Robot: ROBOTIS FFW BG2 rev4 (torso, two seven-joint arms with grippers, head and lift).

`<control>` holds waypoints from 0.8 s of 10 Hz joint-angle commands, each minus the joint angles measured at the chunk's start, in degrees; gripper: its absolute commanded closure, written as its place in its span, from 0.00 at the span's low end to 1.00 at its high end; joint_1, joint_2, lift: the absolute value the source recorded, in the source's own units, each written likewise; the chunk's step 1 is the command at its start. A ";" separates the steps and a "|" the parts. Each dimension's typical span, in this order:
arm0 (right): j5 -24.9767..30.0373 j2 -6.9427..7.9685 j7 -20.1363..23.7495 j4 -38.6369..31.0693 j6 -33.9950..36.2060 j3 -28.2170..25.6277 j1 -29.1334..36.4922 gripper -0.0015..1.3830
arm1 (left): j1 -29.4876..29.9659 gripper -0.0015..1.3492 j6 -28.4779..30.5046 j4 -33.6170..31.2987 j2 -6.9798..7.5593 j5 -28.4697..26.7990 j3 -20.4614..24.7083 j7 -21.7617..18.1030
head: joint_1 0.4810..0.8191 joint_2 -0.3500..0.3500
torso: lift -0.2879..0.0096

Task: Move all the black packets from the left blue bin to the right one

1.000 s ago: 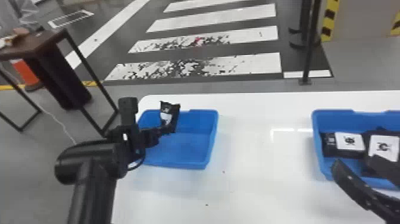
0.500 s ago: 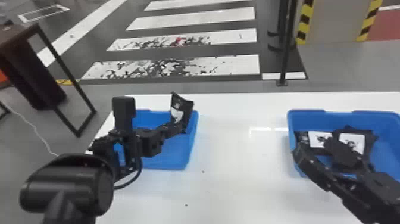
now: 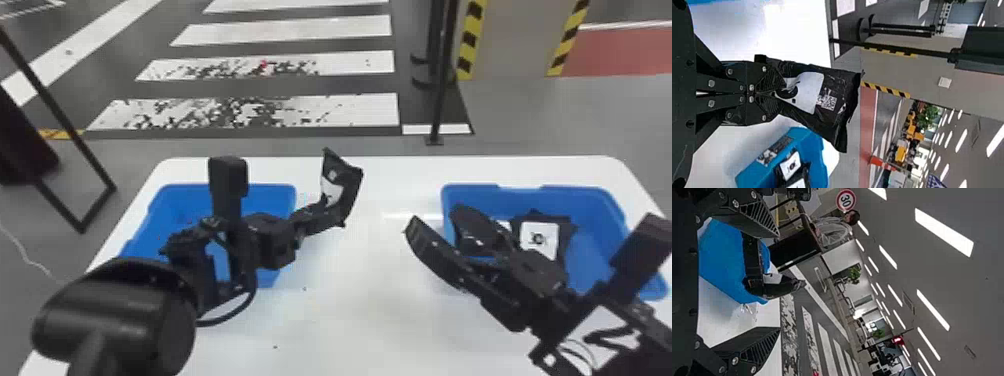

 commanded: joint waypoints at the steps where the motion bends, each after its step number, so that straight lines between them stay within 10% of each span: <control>1: 0.04 -0.33 0.00 1.56 0.00 0.93 -2.39 0.14 | -0.65 0.90 -0.34 -0.13 -0.03 1.79 -2.98 -0.16 | 0.63 0.65 | 0.50; 8: 2.44 -0.68 -0.97 10.14 -2.25 2.76 -11.82 0.14 | -1.91 0.90 -0.62 -0.83 0.14 7.73 -10.06 -0.43 | 0.63 0.48 | 0.50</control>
